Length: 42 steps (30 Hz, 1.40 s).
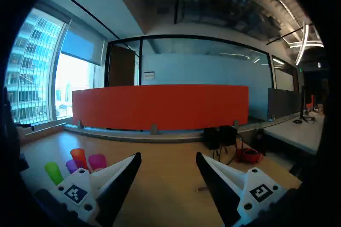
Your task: Pour water
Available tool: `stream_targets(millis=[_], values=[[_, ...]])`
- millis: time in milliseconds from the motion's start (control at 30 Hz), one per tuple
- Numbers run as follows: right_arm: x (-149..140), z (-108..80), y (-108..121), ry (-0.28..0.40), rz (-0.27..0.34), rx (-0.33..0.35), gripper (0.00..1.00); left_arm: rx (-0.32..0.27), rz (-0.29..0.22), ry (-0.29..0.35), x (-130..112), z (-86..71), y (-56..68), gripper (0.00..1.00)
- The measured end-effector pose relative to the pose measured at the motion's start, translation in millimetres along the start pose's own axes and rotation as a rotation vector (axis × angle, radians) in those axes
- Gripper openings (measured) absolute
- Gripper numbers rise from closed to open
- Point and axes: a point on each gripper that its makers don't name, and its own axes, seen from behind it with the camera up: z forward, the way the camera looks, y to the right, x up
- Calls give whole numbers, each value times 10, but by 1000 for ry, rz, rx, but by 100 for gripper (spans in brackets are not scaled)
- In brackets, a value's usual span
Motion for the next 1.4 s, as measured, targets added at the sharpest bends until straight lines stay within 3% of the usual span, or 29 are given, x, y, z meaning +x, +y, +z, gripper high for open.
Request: stream_targets(millis=[200,533,700,867,1000,1200,1400], values=[[281,67,67,-1,-7,12,99,-29,-9,14,422,64,58,95],[934,59,-37,21,-45,43,99,-104,14,46,1201,51,216,95],[1177,72,-44,37,-62,40,99,-137,35,52,1448,51,275,95],[1185,74,-97,35,-70,64,99,-172,57,44,1532,40,337,95],[1217,31,-214,39,-63,123,99,-216,59,23,1507,35,407,95],[1315,-75,-430,58,-41,249,99,-296,67,1,1461,9,546,95],[1434,-254,-715,76,-60,393,99,-390,31,-7,1464,-60,719,95]])
